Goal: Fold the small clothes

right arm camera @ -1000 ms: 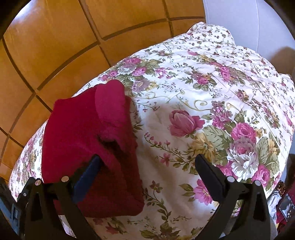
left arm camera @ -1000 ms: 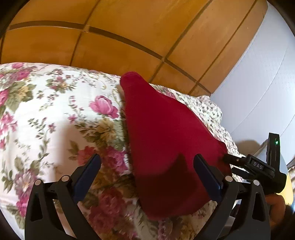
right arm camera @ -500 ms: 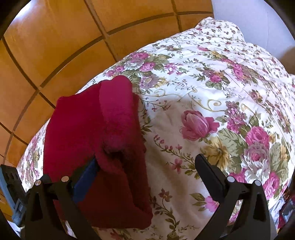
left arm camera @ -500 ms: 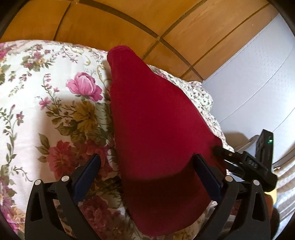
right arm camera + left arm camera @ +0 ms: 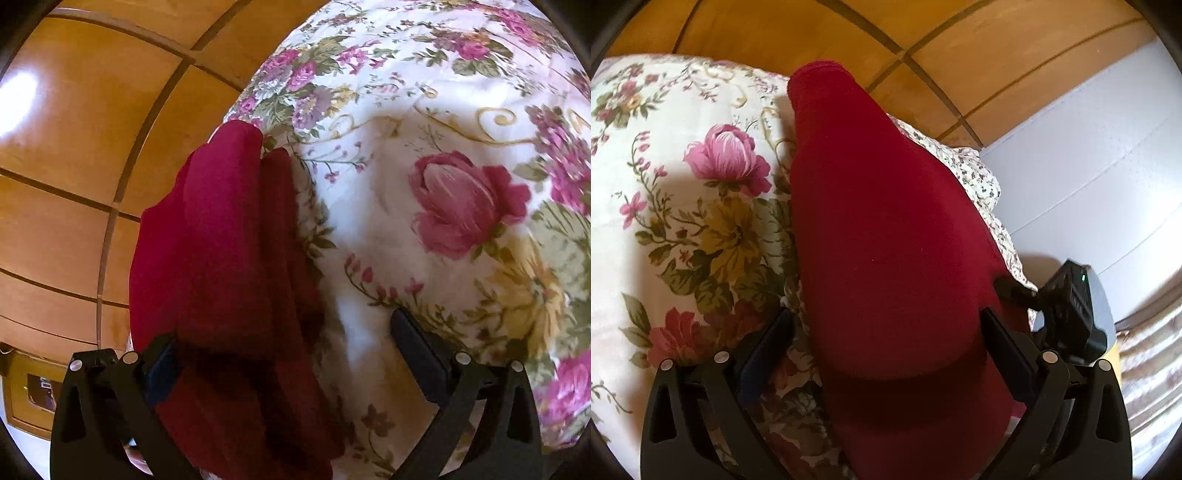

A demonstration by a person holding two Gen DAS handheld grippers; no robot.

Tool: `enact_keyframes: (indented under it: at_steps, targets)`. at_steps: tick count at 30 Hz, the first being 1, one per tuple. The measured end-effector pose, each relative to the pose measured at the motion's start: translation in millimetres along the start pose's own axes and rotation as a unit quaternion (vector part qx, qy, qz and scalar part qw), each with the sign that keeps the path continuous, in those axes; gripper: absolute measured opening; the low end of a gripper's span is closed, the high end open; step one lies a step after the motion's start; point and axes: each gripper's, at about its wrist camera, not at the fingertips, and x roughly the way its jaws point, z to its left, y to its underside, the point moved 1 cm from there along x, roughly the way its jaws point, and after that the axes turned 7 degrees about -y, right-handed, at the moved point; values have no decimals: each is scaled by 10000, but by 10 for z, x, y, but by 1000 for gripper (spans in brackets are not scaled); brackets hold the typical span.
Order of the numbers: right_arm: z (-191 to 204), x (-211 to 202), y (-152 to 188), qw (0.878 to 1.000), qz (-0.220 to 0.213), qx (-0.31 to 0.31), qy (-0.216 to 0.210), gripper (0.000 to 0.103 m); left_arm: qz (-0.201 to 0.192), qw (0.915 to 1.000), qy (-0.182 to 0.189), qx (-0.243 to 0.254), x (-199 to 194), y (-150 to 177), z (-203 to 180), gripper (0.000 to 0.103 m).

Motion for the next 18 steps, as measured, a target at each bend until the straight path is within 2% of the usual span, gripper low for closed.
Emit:
enact_keyframes:
  at_steps: [4,5,7,8,14,18]
  targets:
    - [127,136,-25,9986,0,-516,70,101,-127,9998,-26,134,-8,28,-7,99]
    - [177,170,-17,9975,8,-693,106,98,-111,9998,-50,177,-12,39,-24,99]
    - [266,217,11,9958,50,-909,-72,77,-82,9996,-76,244,-24,42,-41,97]
    - [289,220,36,9957,68,-908,-195,68,-100,9996,-61,276,-30,47,-62,90]
    - [459,233,110,9943,70,-983,-406,62,-124,9996,-33,262,-141,113,-49,70]
    - [599,210,181,9916,63,-1093,-692,55,-221,9995,-121,209,-296,198,-55,67]
